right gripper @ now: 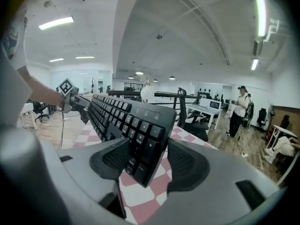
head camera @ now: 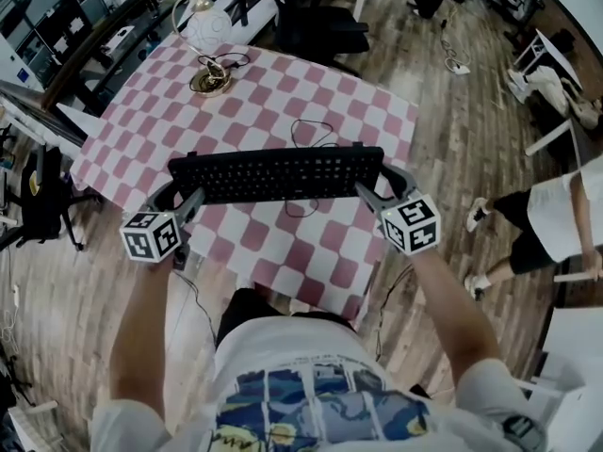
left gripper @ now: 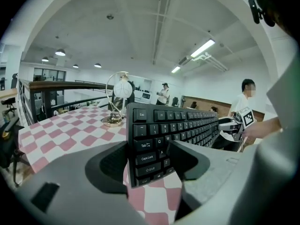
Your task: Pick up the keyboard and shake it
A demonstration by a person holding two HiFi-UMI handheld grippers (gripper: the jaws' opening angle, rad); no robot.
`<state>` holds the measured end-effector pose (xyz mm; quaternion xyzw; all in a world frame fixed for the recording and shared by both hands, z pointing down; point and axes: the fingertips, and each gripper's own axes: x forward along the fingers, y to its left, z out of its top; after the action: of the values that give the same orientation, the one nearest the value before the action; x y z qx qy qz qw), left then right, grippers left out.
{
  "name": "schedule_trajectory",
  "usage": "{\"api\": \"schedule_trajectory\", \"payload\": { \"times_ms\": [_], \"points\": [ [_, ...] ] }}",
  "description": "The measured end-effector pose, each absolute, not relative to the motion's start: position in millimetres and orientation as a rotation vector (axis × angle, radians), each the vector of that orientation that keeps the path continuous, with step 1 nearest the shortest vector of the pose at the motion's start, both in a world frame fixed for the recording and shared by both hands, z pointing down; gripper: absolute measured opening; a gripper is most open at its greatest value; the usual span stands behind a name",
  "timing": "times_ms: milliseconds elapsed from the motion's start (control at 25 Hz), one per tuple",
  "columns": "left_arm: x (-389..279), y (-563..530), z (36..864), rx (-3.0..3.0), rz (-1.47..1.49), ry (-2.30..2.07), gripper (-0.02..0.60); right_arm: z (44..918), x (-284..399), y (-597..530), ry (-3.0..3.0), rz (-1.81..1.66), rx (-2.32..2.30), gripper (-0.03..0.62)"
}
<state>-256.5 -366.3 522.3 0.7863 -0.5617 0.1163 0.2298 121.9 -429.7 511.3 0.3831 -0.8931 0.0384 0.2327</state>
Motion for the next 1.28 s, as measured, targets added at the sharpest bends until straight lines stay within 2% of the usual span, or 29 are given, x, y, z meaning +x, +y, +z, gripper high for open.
{"api": "schedule_trajectory", "payload": {
  "times_ms": [1280],
  "points": [
    [-260.9, -331.6, 372.2, 2.382, 0.197, -1.849, 0.268, 344.2, 117.6, -402.0, -2.49, -0.539, 1.213, 0.236]
  ]
}}
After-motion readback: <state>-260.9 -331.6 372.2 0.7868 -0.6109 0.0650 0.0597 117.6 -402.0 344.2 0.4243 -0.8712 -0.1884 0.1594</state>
